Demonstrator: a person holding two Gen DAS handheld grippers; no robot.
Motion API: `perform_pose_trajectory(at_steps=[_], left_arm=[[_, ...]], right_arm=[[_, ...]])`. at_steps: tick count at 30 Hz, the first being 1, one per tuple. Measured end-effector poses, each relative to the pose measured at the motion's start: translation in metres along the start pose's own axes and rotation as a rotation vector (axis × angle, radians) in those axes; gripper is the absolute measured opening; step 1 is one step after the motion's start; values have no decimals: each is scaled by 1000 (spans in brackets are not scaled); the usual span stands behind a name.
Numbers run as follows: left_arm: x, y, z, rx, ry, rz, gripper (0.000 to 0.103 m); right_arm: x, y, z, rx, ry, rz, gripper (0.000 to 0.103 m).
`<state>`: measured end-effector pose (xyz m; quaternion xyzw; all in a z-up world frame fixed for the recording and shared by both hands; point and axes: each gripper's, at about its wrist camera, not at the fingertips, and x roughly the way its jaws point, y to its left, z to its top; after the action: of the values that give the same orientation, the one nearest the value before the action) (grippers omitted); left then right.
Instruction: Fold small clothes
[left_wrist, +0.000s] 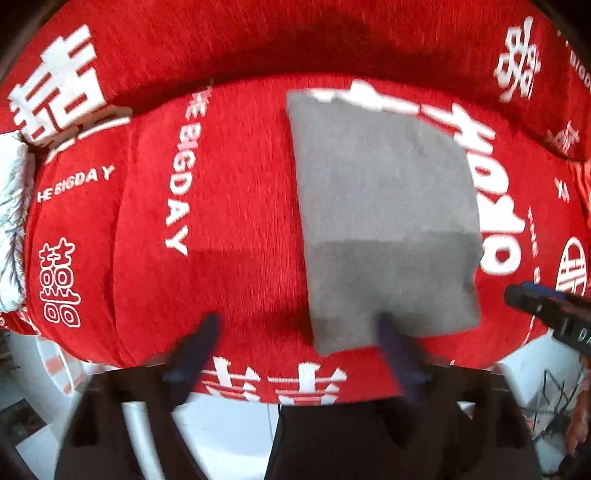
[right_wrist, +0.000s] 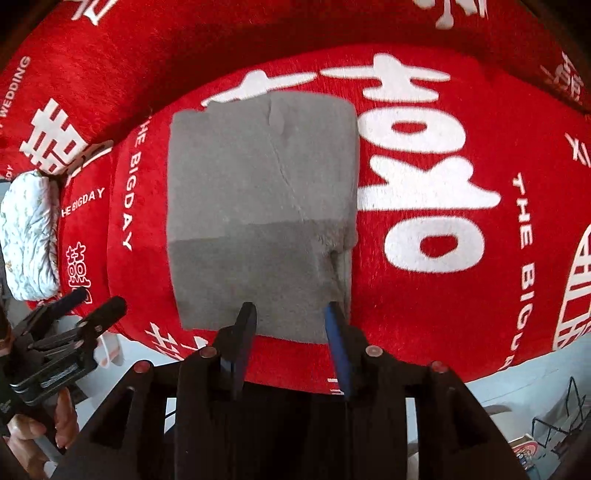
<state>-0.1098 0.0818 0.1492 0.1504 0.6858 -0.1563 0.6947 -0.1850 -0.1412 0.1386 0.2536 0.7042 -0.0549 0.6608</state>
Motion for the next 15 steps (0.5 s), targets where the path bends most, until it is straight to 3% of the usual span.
perform_pose_trajectory(at_steps=[2, 10, 15], left_arm=[[-9, -1, 3, 2, -23, 4, 94], [-35, -2, 12, -31, -53, -19, 94], [-46, -6, 11, -14, -79, 15, 94]], right_arm=[[-9, 4, 0, -11, -18, -11, 44], [-42, 25, 2, -71, -108, -89, 78], [-55, 32, 2, -79, -157, -142, 86]])
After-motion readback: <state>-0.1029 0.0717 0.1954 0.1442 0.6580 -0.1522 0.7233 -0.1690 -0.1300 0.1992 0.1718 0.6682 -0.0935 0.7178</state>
